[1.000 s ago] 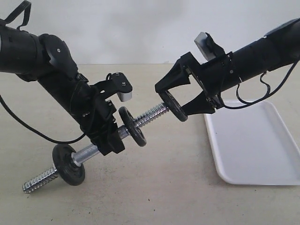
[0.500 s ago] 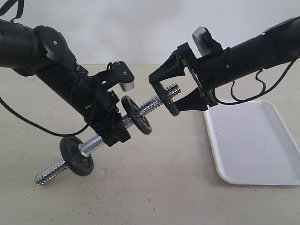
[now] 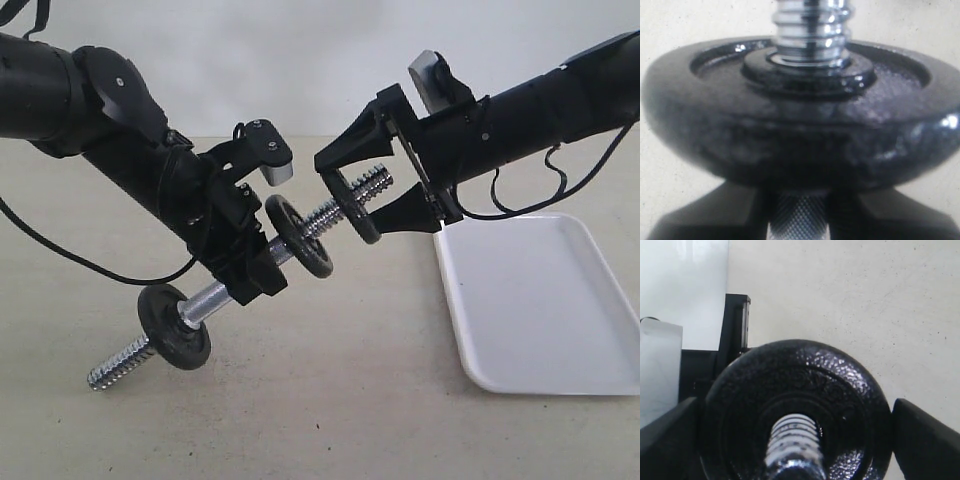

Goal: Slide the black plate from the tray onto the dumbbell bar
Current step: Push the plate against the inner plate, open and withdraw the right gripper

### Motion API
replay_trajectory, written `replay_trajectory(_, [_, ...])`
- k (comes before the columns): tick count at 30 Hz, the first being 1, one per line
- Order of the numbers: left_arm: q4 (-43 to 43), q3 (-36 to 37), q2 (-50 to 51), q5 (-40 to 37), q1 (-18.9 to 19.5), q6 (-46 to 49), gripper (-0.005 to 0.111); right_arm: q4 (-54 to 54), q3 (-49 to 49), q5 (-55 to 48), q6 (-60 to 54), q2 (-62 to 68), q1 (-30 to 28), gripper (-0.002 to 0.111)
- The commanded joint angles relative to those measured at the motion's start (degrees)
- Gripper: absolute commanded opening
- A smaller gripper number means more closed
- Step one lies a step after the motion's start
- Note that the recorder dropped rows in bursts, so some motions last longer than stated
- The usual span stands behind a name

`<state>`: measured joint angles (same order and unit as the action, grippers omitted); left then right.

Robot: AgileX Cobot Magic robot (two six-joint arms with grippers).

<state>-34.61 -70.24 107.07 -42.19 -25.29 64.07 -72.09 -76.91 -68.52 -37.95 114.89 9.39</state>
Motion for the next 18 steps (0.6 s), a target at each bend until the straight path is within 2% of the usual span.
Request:
replay_trajectory(1, [-5.4,-2.5,-4.0,1.7,0.0,-0.1,0.004,-1.3,-0.2,-1.4,-0.1,-1.0,-0.2,0.072])
replay_trajectory(8, [-5.4,-2.5,-3.7,1.4,0.0,-0.1,0.004,0.2,-0.2,-1.4,0.6,-1.0,0.1,0.073])
replay_trajectory(14, [-5.4,-2.5,-3.2,1.3,0.0,-0.1,0.004,1.2,-0.2,-1.4,0.3,-1.0,1.7,0.1])
replay_trajectory(18, [-5.4,-2.5,-3.2,1.3,0.0,-0.1,0.004,1.2,-0.2,-1.4,0.3,-1.0,1.3,0.104])
